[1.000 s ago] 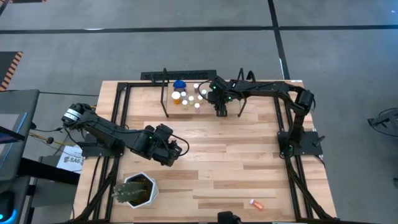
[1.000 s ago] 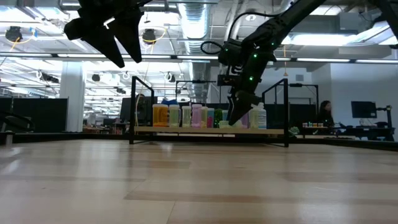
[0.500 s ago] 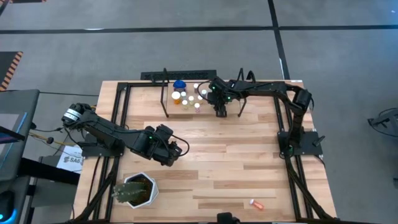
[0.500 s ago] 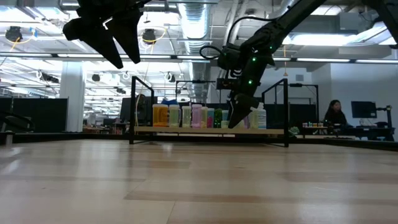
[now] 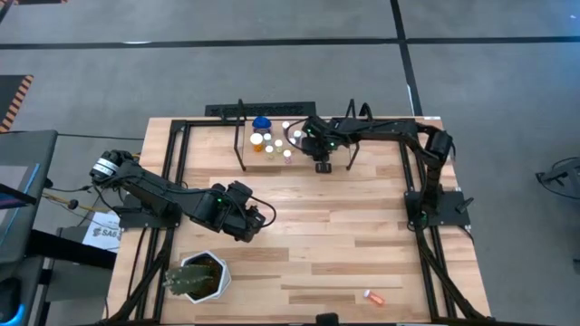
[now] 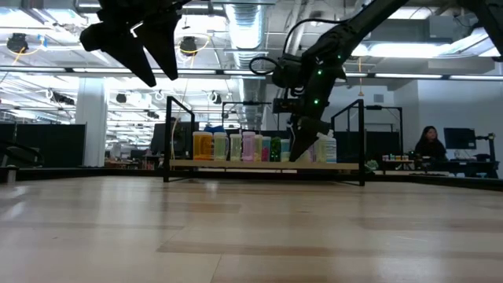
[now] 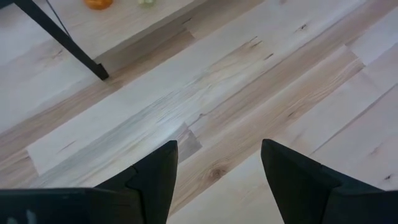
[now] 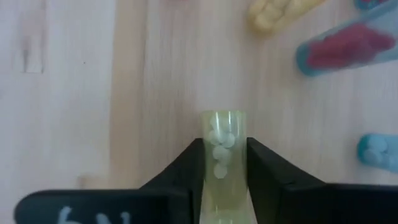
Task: Pick and place medicine bottles onto shelf by color
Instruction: Put the yellow pill bottle on the shelf
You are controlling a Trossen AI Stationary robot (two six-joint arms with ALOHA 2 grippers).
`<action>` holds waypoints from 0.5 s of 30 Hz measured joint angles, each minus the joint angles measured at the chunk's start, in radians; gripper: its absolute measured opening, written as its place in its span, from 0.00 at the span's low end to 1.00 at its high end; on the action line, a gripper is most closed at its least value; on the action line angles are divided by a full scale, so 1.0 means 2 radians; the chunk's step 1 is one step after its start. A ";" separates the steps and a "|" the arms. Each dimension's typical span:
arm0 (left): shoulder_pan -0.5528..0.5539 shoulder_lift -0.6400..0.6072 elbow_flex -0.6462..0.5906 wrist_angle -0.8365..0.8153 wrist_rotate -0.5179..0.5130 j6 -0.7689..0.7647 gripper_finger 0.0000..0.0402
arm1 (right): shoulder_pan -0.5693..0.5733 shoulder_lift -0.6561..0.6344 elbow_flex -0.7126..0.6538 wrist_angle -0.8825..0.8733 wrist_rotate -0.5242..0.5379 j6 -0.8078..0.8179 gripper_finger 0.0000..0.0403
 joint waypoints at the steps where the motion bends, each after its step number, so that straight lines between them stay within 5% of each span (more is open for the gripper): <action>1: 0.000 0.000 0.000 0.002 -0.002 0.000 0.55 | 0.002 -0.003 0.006 -0.016 0.000 0.003 0.27; 15: 0.000 0.001 0.000 0.128 -0.031 0.107 0.55 | 0.059 -0.079 0.050 -0.143 0.001 0.051 0.29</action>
